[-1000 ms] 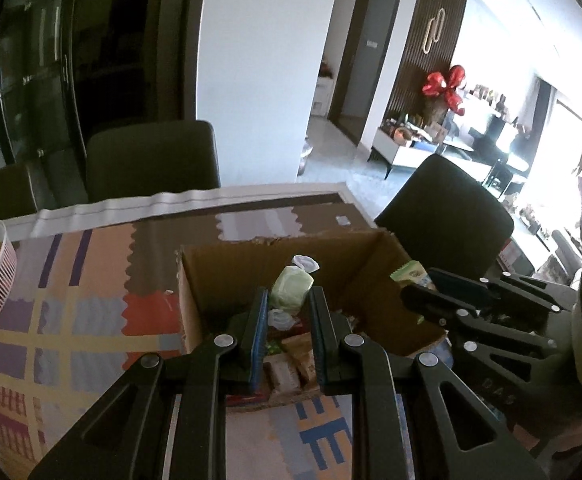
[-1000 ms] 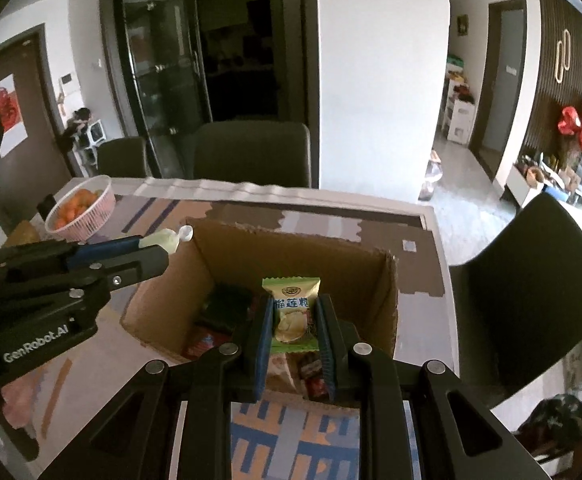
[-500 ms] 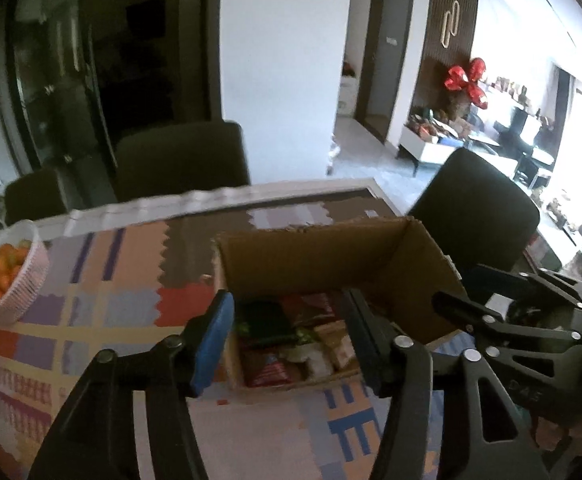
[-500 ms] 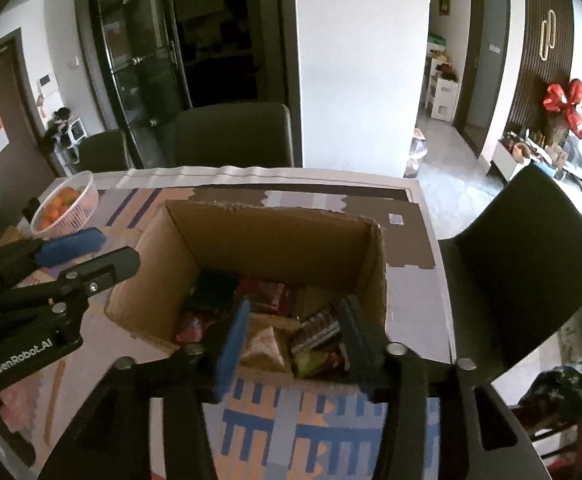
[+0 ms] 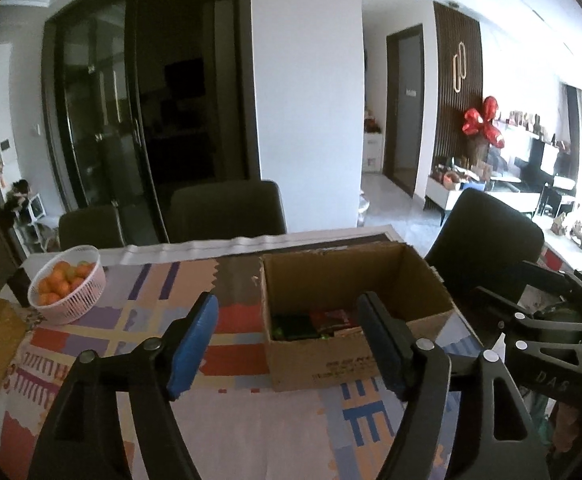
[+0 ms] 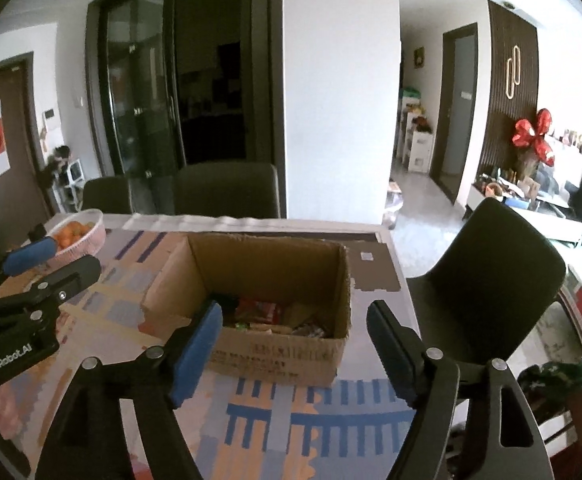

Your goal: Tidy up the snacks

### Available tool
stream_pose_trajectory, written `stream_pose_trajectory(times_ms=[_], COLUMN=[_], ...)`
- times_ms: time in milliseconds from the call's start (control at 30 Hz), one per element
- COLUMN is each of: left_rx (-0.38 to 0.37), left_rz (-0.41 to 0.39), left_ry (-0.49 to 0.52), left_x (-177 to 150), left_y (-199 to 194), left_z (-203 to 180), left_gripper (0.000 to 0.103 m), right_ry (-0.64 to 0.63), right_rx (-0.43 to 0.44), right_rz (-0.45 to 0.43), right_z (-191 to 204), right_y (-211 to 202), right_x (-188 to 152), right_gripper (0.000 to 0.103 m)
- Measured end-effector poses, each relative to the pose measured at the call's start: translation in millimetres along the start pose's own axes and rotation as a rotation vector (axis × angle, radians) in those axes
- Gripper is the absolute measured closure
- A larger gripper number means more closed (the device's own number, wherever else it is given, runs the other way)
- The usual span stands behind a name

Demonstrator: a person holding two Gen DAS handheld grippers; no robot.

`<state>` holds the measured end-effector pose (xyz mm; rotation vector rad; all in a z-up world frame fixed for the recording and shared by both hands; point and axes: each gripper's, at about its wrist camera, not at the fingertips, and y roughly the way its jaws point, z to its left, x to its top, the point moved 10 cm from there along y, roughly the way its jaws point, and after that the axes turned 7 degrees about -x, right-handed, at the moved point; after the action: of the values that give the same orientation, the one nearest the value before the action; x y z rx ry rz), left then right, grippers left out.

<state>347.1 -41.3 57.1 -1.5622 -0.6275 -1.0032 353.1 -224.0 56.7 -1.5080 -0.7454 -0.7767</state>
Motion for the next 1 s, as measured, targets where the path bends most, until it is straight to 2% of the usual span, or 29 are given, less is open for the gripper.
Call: stream_pose_trajectory(times_ms=[133,433,700,1000], left_rx=[0.018,0.037,0.072,0.050], left_rz=[-0.040,-0.091,-0.097,-0.080], left_ry=[0.018,0.028,0.058,0.041], left_x=[-8.3,-31.8,-54.3,-71.8], left_y=[-26.2,-71.5,-96.0,-109.2], left_z=[-7.6,-22.0,-28.2,-32.7], left_gripper=[0.022,0.006,0.001,0.000], right_ry=[-0.005,0.011,0.023,0.012], right_rx=[-0.006,-0.002,-0.006,-0.006], right_rz=[-0.050,-0.093,-0.101,-0.096], right_z=[-3.5,-9.6,-10.9,-6.3], right_y=[-26.9,-68.7,-91.4,-108.1], right_x=[-4.2,-26.0,-52.4,-73.8], right_gripper=[0.024,0.019,0.018,0.018])
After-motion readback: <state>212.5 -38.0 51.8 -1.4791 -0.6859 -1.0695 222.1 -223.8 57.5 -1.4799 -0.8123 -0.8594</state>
